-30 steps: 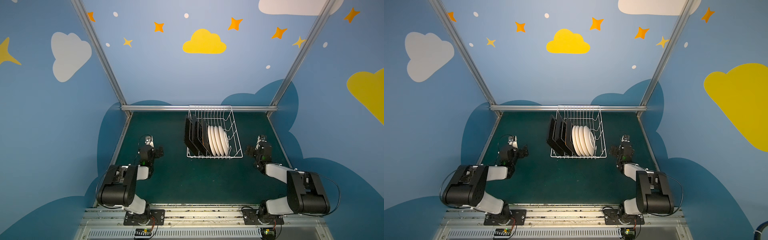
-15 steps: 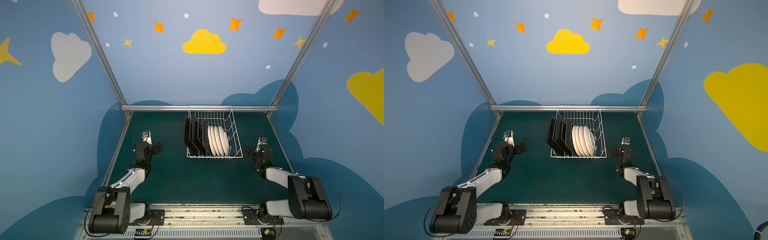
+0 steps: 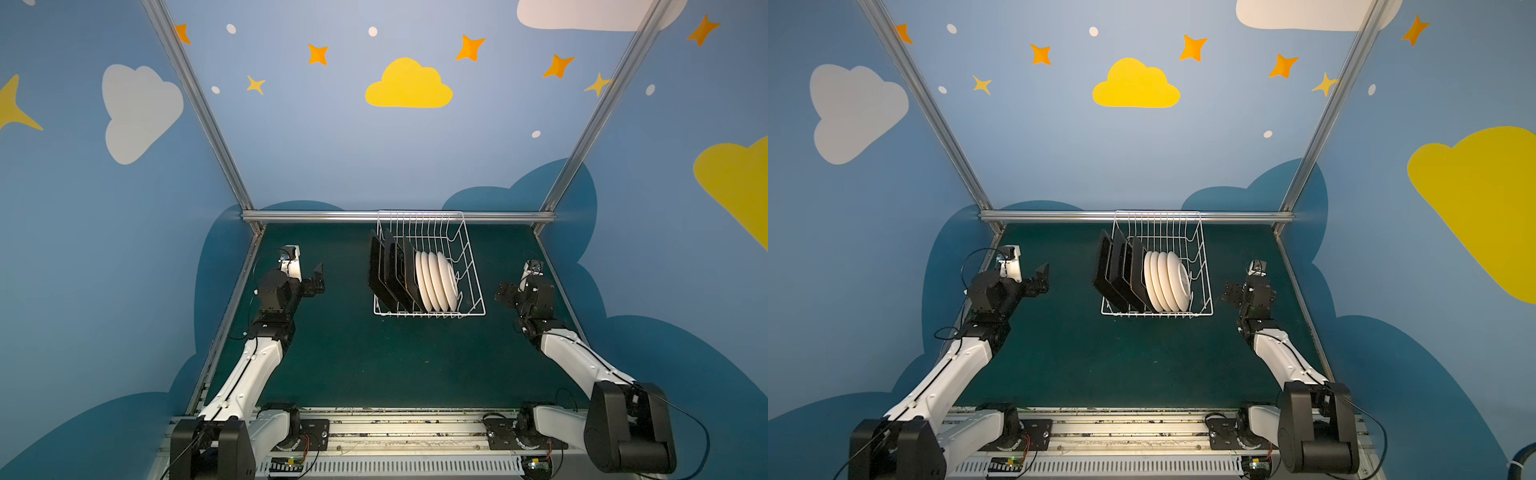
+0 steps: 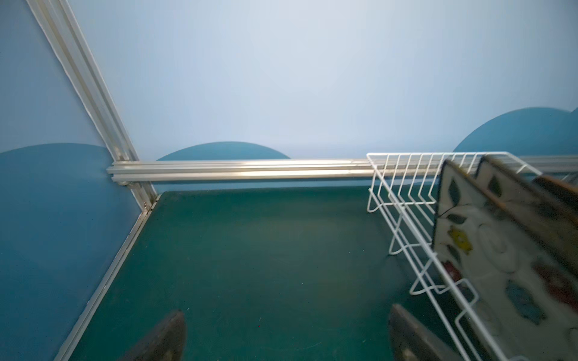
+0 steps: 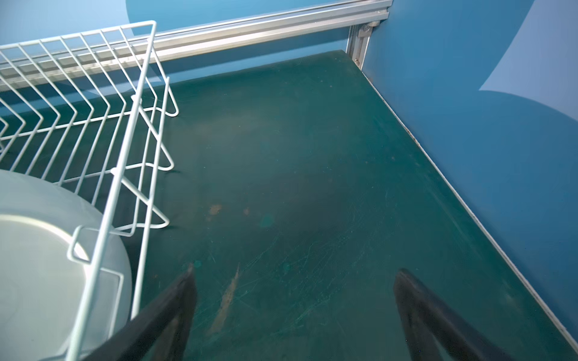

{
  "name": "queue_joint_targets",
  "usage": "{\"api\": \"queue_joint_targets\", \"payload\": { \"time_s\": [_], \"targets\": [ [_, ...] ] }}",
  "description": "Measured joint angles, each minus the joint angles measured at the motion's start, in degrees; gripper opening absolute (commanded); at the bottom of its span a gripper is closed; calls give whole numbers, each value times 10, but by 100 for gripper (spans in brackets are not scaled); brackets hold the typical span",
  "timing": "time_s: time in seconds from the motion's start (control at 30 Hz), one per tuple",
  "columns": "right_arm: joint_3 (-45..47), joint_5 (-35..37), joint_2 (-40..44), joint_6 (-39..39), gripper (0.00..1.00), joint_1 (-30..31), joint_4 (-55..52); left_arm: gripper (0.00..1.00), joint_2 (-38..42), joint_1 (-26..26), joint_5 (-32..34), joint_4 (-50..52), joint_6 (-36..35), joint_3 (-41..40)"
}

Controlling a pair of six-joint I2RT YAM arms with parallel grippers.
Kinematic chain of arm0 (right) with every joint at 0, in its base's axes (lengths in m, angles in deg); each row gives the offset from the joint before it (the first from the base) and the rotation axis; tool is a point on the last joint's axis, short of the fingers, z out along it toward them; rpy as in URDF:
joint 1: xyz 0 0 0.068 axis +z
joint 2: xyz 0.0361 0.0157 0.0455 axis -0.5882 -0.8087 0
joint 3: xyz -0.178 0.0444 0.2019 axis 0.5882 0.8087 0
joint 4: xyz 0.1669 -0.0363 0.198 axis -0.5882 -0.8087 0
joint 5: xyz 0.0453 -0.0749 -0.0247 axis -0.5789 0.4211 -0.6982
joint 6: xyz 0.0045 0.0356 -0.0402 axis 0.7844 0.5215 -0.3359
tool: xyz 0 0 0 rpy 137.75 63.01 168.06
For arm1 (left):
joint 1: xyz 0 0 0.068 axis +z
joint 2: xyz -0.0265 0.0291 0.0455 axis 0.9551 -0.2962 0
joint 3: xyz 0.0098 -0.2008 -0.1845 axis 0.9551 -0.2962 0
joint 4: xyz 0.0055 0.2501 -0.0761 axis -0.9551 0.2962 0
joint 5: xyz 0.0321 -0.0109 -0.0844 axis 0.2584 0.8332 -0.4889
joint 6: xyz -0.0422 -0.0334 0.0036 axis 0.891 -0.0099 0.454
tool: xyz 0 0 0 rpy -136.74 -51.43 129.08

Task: Unload the plates from the dish rack
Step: Pick up a plate from the dish rack.

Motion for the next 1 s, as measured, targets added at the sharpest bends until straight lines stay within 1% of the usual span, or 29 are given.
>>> {"api": "queue_joint_targets", "payload": {
  "time_s": [0.17,0.33,0.47,0.57,0.77,1.0],
  "targets": [
    [-59,-38,36,-7,98,0,-56,100,5,0,-47,52,55,90],
    [-66,-104,78,-31,98,0,-59,100,-8,-4,-104,127,84,180],
    [-80,-146,99,-45,98,0,-82,100,-41,-16,-152,202,94,251],
    [-117,-174,99,-53,98,0,-115,100,-69,-34,-173,259,93,296],
    [-211,-253,86,-62,98,0,-178,100,-132,-72,-201,363,82,376],
    [-315,-355,36,-72,98,6,-267,100,-206,-84,-228,435,104,441]
  ]
}}
